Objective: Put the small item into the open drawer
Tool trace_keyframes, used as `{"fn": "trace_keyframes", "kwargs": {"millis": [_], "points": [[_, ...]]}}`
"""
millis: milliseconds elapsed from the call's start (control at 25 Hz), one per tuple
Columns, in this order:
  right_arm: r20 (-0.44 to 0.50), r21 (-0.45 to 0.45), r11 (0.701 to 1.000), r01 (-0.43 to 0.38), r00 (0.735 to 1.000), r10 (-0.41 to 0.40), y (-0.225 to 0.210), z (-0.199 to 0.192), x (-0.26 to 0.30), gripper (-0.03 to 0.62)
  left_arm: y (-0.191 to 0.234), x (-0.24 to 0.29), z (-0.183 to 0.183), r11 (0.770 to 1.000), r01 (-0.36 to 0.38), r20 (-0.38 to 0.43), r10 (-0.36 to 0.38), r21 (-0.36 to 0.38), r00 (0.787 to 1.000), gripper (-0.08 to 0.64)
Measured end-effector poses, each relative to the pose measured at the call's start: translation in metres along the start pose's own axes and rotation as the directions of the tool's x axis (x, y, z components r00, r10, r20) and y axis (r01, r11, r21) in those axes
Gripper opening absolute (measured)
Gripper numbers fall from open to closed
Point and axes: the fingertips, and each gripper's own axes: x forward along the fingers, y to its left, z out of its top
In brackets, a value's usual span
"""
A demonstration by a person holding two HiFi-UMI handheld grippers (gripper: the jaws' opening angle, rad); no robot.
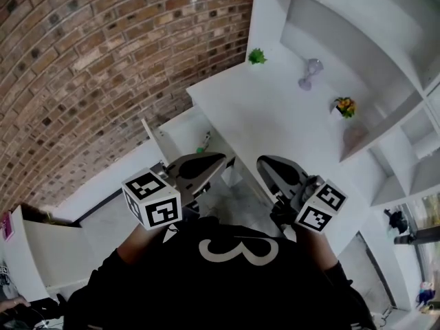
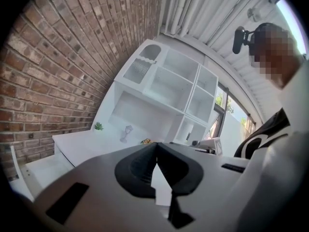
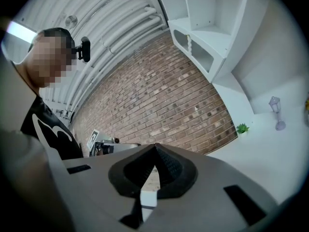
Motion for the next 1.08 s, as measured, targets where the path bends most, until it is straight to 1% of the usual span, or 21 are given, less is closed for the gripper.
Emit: {"fn": "trace_keyframes", "kwargs": {"millis": [80, 280, 520, 880, 1080], "points": [[0.013, -0.010, 1.000, 0.004, 1.000, -0.004, 0.002, 0.004, -0.002, 0.009, -0.004, 0.000, 0.001, 1.000, 0.006, 0.005, -0.006, 0.006, 1.000, 0.003], [-0.007, -0.040, 0.999, 0.003, 1.000, -0.003, 0.004, 0.004, -0.003, 0.009, -0.007, 0.000, 0.003, 1.000, 0.006, 0.003, -0.006, 0.023, 1.000, 0.004], [-0.028, -0.040, 0.999, 0.002, 1.000, -0.004, -0.001, -0.003, -0.002, 0.009, -0.004, 0.002, 0.000, 1.000, -0.003, 0.005, 0.003, 0.026, 1.000, 0.004], [-0.032, -0.054, 0.998, -0.013, 0.999, 0.011, -0.010, -0.007, 0.003, 0.009, 0.006, 0.005, -0.004, 0.999, -0.018, 0.015, 0.018, 0.035, 1.000, 0.004], [-0.030, -0.041, 0.999, -0.012, 0.999, 0.011, -0.020, -0.013, 0.006, 0.009, 0.015, 0.010, -0.006, 0.999, -0.012, 0.025, 0.011, 0.032, 1.000, 0.004]]}}
